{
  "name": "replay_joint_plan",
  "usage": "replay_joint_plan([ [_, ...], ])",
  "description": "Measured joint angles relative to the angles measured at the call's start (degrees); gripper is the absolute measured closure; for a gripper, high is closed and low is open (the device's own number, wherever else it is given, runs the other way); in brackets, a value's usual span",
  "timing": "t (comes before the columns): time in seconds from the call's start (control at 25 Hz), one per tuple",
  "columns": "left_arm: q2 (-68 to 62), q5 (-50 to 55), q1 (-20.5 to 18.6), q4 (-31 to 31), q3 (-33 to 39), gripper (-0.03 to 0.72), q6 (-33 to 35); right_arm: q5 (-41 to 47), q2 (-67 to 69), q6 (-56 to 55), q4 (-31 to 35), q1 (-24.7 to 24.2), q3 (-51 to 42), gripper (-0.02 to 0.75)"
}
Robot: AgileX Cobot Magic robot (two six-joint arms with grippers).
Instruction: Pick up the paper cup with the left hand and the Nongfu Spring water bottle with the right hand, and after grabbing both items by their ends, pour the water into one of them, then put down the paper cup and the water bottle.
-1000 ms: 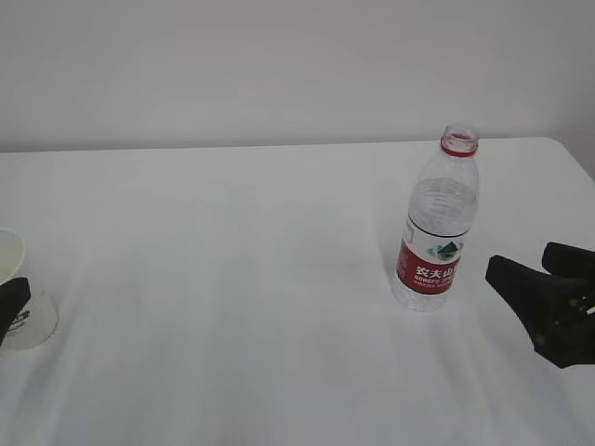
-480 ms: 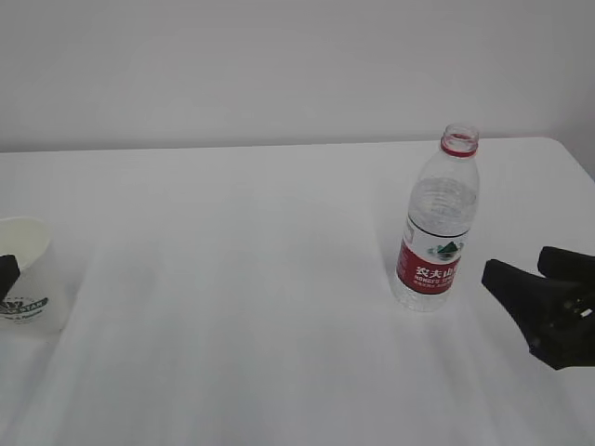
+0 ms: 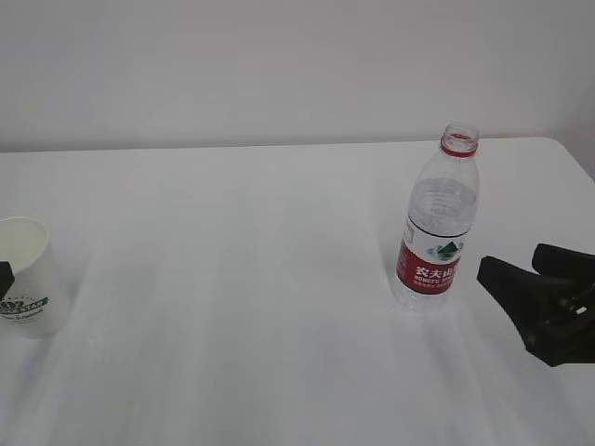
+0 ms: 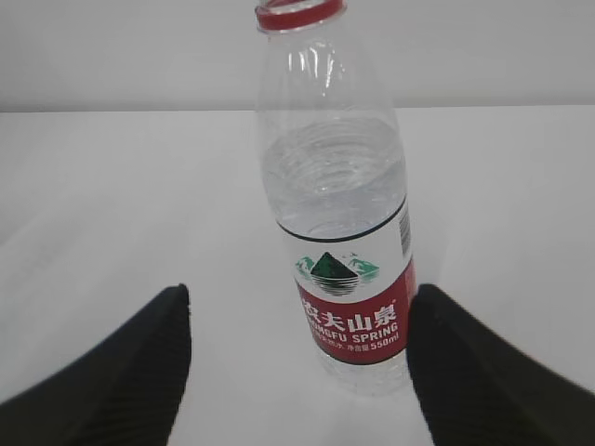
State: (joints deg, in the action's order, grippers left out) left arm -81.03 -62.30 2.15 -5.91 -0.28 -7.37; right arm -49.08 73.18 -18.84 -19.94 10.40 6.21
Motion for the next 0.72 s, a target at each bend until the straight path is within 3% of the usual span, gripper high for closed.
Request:
replay_joint_plan([
  [0.48,0.0,3.2,0.0,-3.9,0.0,-0.004,0.0,-0.1,0.0,0.0,0.0,0.0,0.0,0.186],
  [0.72,-0.2,4.8,0.0,-1.9,0.0,-0.004,0.0,-0.1,0.0,0.0,0.0,0.0,0.0,0.186],
])
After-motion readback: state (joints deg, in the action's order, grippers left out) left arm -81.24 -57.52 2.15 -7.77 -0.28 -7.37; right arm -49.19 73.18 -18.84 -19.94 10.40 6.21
